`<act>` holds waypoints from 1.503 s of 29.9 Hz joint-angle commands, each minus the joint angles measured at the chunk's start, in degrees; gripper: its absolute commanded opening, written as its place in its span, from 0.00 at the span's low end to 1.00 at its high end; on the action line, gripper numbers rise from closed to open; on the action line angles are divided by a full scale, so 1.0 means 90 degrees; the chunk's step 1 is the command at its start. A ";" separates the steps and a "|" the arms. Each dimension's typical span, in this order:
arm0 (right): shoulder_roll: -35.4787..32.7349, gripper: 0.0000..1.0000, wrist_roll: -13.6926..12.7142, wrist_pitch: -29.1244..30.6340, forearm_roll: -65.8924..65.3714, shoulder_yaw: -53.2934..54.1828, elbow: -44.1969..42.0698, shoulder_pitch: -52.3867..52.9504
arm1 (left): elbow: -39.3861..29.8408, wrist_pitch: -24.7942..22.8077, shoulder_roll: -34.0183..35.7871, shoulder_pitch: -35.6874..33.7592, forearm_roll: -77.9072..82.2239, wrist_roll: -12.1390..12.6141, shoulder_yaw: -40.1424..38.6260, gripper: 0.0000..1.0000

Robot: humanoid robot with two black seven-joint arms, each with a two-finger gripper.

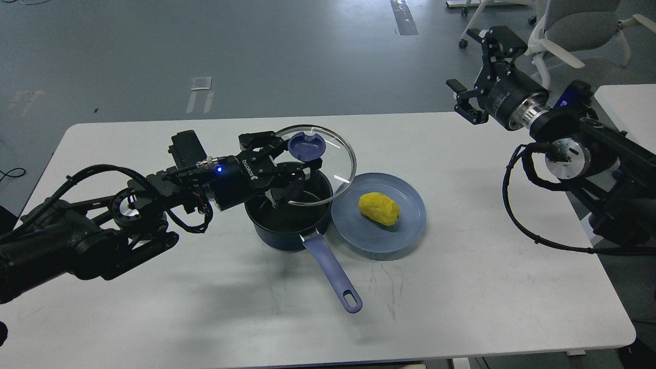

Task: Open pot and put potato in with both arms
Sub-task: 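Carry the lid beside the pot and set it down with the left gripper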

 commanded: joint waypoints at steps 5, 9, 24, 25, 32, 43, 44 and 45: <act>-0.0015 1.00 0.0010 0.0000 0.0003 0.0000 0.0009 -0.0010 | 0.0000 0.0000 -0.0003 -0.0127 -0.0132 0.0000 0.0000 0.39; 0.0044 1.00 0.0000 0.0000 0.0003 0.0000 0.0009 0.0009 | 0.0000 0.0000 0.0114 -0.0292 -0.0181 0.0000 0.0000 0.39; 0.0063 1.00 0.0010 -0.0029 -0.0007 0.0000 0.0009 0.0136 | -0.0127 0.0000 0.1872 0.0488 -0.1928 0.0000 0.0029 0.39; 0.0063 1.00 0.0010 -0.0029 -0.0007 0.0000 0.0009 0.0136 | -0.0127 0.0000 0.1921 0.0556 -0.2016 0.0000 0.0029 0.39; 0.0053 1.00 0.0000 -0.0020 -0.0007 -0.0019 0.0009 0.0156 | -0.0088 0.0000 0.2077 0.1347 -0.2427 0.0000 0.0019 0.39; -0.0025 1.00 0.0010 -0.0020 -0.0007 -0.0019 0.0019 0.0088 | 0.0312 0.0000 0.1990 0.2119 -0.2515 0.0000 0.0048 0.41; -0.0025 1.00 0.0010 -0.0020 -0.0007 -0.0019 0.0019 0.0088 | 0.0351 0.0000 0.1951 0.2120 -0.2515 0.0000 0.0048 0.41; -0.0025 1.00 0.0010 -0.0020 0.0002 -0.0019 0.0019 0.0078 | 0.0390 0.0000 0.1912 0.2120 -0.2515 0.0000 0.0048 0.41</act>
